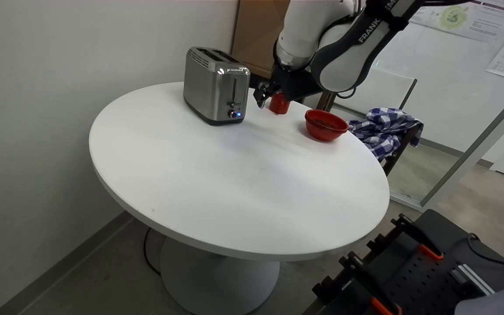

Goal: Press the bottom right button on the toaster

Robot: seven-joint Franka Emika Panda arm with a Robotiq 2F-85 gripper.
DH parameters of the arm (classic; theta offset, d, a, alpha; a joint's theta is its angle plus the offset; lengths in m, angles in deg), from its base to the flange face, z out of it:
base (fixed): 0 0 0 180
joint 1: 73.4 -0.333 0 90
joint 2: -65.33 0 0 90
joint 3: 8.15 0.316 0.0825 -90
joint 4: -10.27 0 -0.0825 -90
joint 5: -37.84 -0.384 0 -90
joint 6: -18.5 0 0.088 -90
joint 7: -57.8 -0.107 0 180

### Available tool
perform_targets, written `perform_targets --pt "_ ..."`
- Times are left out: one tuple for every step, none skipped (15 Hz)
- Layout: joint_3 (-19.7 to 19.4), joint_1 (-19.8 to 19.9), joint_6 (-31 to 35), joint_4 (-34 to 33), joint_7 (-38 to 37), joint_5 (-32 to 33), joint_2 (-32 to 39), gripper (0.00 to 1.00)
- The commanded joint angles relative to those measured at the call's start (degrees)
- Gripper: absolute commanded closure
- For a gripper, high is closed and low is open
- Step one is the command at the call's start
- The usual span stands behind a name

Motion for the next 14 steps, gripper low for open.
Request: perform_targets --pt "-7.8 -7.0 4.8 -4.1 -9.7 5.1 6.0 0.00" --pt "-9.5 -8.6 5.6 -4.6 -11.6 5.7 7.2 0.00" --pt "-10.8 -9.7 6.3 -5.1 -12.8 6.0 8.5 0.00" --pt "-11.7 -10.5 6.8 -5.3 -13.8 5.9 9.6 0.00" --pt "-12.7 -11.5 7.2 -5.5 -14.5 5.7 10.8 0.00" --pt "-13.4 -12.2 7.6 -5.7 -15.1 5.4 11.9 0.00" --pt "-13.9 -12.7 8.0 -6.0 -15.7 5.0 13.0 0.00" --pt "-14.5 -13.1 8.5 -6.2 -16.2 4.8 14.1 0.00" --pt "-14.8 -13.4 8.9 -6.6 -16.6 4.5 15.1 0.00" --pt "-15.2 -13.6 9.3 -6.9 -17.1 4.3 15.9 0.00" --pt "-15.5 -13.8 9.7 -7.3 -17.6 4.1 16.9 0.00" --pt "-15.8 -13.9 10.0 -7.6 -18.0 4.0 17.5 0.00" --pt "-16.1 -14.1 10.4 -8.0 -18.4 3.9 18.2 0.00" --pt "-16.4 -14.3 10.7 -8.4 -19.0 3.8 19.0 0.00"
